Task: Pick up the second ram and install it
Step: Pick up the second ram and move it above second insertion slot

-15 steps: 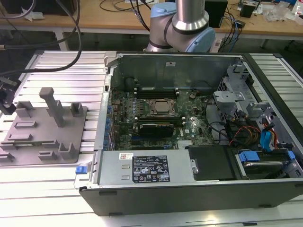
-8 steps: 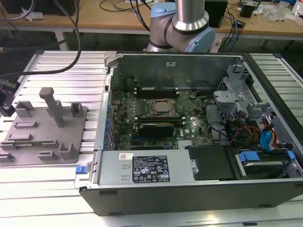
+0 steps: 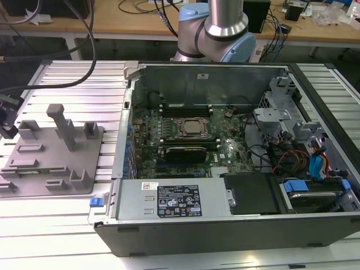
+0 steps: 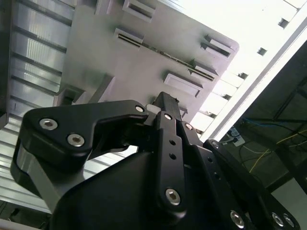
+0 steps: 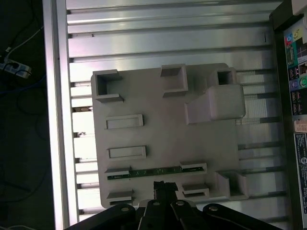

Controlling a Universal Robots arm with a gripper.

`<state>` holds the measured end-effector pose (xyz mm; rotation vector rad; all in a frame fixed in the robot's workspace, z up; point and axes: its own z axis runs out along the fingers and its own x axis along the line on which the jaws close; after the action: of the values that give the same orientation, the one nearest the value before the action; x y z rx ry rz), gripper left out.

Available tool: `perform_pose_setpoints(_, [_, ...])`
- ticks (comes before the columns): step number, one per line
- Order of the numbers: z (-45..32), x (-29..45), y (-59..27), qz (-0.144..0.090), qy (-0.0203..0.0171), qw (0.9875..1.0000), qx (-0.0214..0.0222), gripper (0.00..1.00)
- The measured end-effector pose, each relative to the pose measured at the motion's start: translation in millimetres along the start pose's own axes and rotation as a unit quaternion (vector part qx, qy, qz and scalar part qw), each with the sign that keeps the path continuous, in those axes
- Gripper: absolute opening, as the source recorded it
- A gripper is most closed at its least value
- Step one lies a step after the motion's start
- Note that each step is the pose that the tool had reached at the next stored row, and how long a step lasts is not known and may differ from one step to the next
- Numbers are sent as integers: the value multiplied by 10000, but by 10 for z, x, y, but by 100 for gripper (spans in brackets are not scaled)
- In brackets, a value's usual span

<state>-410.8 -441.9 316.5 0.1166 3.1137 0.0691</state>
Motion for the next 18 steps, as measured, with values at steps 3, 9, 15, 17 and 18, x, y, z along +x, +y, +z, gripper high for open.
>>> perform_pose_setpoints(3, [0, 0, 0, 0, 0, 10000, 0, 8])
perform_pose_setpoints(9, [8, 0, 0, -886, 40, 9961, -18, 8])
perform_pose_setpoints(15, [17, 1, -1, -1815, 82, 9833, -40, 8])
perform_pose_setpoints(17, [20, 0, -1, -2112, 95, 9774, -47, 8])
perform_pose_setpoints(18, [22, 1, -1, -2287, 103, 9734, -51, 8])
